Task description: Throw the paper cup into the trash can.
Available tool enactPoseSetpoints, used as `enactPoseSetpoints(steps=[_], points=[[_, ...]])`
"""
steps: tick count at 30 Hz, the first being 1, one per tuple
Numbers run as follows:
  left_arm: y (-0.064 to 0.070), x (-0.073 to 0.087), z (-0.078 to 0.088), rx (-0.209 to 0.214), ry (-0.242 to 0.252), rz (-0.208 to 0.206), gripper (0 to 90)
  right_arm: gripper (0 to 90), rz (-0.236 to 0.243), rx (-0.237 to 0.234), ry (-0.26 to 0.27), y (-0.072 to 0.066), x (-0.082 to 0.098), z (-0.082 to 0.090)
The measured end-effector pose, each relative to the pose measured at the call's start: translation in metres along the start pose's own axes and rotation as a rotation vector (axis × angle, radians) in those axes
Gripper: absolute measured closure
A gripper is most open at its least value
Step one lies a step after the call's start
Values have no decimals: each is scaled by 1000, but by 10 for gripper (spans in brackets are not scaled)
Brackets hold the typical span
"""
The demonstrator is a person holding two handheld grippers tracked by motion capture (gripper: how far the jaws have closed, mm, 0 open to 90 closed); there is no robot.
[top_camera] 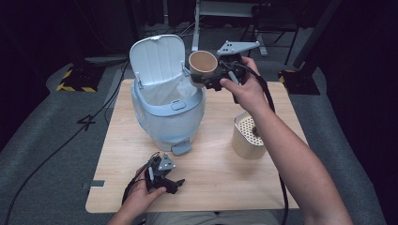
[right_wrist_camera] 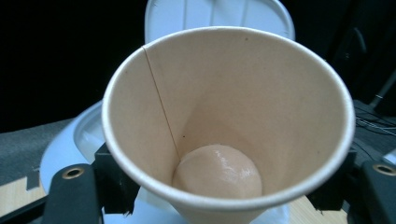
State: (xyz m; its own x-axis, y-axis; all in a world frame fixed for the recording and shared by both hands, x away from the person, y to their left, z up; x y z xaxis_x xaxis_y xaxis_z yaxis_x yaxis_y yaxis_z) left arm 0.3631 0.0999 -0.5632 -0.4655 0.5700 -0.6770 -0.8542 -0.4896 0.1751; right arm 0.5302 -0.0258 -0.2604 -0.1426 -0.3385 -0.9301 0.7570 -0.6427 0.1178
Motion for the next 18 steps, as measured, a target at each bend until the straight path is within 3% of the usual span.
enactPoseSetpoints(steps=[7, 18], points=[[0, 0, 0, 1, -2, 2, 79, 272, -7, -28, -11, -15, -6, -24], [0, 0, 0, 2, -5, 3, 75, 274, -37, -66, -69, -32, 0, -54]])
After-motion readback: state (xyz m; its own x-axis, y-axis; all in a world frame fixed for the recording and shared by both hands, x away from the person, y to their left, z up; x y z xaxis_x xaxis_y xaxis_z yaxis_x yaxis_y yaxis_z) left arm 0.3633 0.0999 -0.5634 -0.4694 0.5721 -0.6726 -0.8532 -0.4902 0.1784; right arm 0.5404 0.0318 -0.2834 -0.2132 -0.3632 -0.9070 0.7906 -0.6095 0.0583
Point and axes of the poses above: each handheld gripper's, and its own axes: z roughly backward along the jaws, x roughly out of its underside, y roughly to its right, the point moved 8 cm from there along -z, roughly forward along the jaws, and after that the axes turned 12 degrees about x, right-handed, at the moved point
